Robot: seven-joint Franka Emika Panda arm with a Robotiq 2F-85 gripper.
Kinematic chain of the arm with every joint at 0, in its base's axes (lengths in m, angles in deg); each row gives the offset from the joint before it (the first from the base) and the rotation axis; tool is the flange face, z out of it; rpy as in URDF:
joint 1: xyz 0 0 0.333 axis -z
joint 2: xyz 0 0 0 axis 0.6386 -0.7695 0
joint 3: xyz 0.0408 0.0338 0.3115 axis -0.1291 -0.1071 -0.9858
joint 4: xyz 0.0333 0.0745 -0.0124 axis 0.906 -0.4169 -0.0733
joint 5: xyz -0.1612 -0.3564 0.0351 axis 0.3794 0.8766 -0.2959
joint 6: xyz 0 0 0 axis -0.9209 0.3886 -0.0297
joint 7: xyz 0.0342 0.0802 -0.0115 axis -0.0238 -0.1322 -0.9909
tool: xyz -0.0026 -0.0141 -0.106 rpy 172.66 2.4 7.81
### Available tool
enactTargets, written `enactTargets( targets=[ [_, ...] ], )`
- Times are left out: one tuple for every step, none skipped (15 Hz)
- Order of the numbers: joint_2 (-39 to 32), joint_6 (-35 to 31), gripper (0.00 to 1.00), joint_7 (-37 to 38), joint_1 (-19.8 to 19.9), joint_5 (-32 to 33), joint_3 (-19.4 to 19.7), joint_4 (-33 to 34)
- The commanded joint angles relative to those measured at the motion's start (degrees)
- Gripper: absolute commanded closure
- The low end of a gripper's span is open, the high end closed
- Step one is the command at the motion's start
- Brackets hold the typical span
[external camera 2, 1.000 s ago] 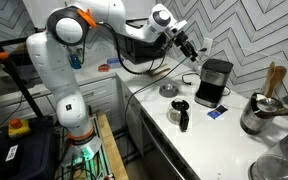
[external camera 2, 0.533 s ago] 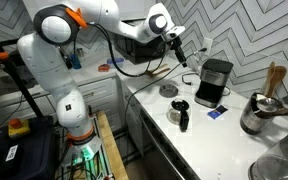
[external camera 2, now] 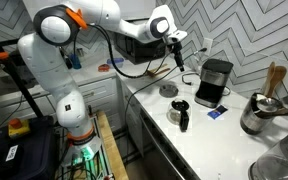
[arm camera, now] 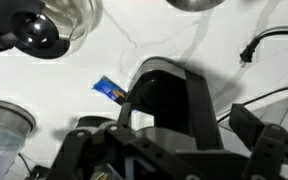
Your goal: Close the lid of the coffee machine and then put the silver plate on the coffee machine
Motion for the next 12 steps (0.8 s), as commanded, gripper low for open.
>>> enactTargets(
  targets=[
    [0.84,-5.67,0.00,-12.19,1.78,-14.20,2.49,-6.31],
    [0.81,-5.94,0.00,-16.19,1.94,-18.44,2.94,-7.15],
    [0.68,-6.57,0.00,-20.84,2.16,-22.59,3.45,-8.16],
    [0.37,-6.48,0.00,-25.38,2.34,-26.73,3.94,-8.84],
    [0.04,-6.07,0.00,-29.60,2.34,-30.81,4.21,-9.24],
    [-0.39,-5.67,0.00,-33.99,2.40,-34.62,4.58,-9.77],
    [-0.79,-4.67,0.00,-38.32,2.32,-38.67,4.94,-9.85],
    [-1.22,-3.68,0.00,-42.49,2.36,-42.46,5.30,-10.07],
    [-1.59,-2.23,0.00,-46.35,2.48,-46.07,5.65,-10.15],
    [-2.01,0.09,0.00,-49.57,2.74,-48.97,5.96,-9.94],
    [-2.45,2.31,0.00,-52.79,3.13,-51.36,6.33,-9.80],
    [-2.95,4.59,0.00,-54.20,3.57,-52.06,6.52,-9.49]
  ],
)
